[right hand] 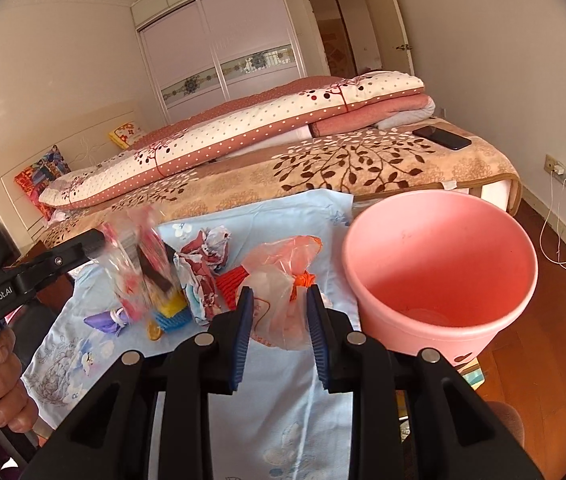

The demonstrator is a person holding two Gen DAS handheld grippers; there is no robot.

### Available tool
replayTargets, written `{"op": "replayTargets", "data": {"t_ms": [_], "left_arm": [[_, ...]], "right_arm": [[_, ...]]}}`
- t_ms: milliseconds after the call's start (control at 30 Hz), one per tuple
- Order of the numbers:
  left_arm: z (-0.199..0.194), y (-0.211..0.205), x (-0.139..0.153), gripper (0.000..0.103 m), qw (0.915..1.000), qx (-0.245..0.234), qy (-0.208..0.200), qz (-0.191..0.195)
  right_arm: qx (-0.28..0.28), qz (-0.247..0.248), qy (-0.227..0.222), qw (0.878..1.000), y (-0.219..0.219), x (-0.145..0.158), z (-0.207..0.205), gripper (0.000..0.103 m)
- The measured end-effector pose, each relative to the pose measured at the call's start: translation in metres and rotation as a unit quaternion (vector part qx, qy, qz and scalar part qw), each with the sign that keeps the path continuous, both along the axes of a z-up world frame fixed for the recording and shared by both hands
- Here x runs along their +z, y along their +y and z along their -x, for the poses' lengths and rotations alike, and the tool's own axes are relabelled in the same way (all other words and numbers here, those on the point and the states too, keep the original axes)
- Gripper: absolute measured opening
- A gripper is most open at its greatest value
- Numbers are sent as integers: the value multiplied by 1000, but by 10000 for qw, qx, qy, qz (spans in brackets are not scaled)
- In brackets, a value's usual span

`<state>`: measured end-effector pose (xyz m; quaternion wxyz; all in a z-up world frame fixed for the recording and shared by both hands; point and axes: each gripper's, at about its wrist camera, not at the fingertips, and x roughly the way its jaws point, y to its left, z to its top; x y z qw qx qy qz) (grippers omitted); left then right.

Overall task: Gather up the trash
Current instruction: 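Carry both held wrappers over the pink bucket with both tools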

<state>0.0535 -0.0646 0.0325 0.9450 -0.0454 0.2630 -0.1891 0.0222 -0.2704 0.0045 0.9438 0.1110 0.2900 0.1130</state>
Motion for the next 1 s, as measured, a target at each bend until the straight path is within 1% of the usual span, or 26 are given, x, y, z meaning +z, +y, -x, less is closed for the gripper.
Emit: {"op": "replayTargets", "data": {"t_ms": [200, 467, 633, 733, 767, 800, 867, 1000], "left_arm": [[-10, -24, 6, 6, 9996, -272, -89, -5], [-25, -57, 2, 6, 9981, -605, -81, -60], [-28, -49, -3, 6, 9982, -574, -100, -131], [-30, -37, -11, 6, 9985, -441, 78, -313], [-31, -34, -15, 11, 9984, -421, 187, -333], [-32, -29, -19, 23, 9981, -412, 310, -323], [-30, -21, -30, 38, 9978, -358, 493, -242], [-29, -18, -51, 39, 9954, -316, 841, -330]], "right_arm": [[-298, 24, -110, 9995, -24, 4, -5, 27], [-634, 20, -103, 9979, -54, 0, -10, 27], [-650, -7, -30, 9979, -60, -6, -12, 27], [-629, 24, -18, 9980, -60, -9, -12, 27], [-629, 17, -21, 9980, -60, -10, -12, 27], [-633, 14, -22, 9980, -59, -10, -11, 27], [-640, -13, -21, 9979, -60, -11, -11, 27], [-653, -41, 22, 9979, -60, -14, -11, 28]]}}
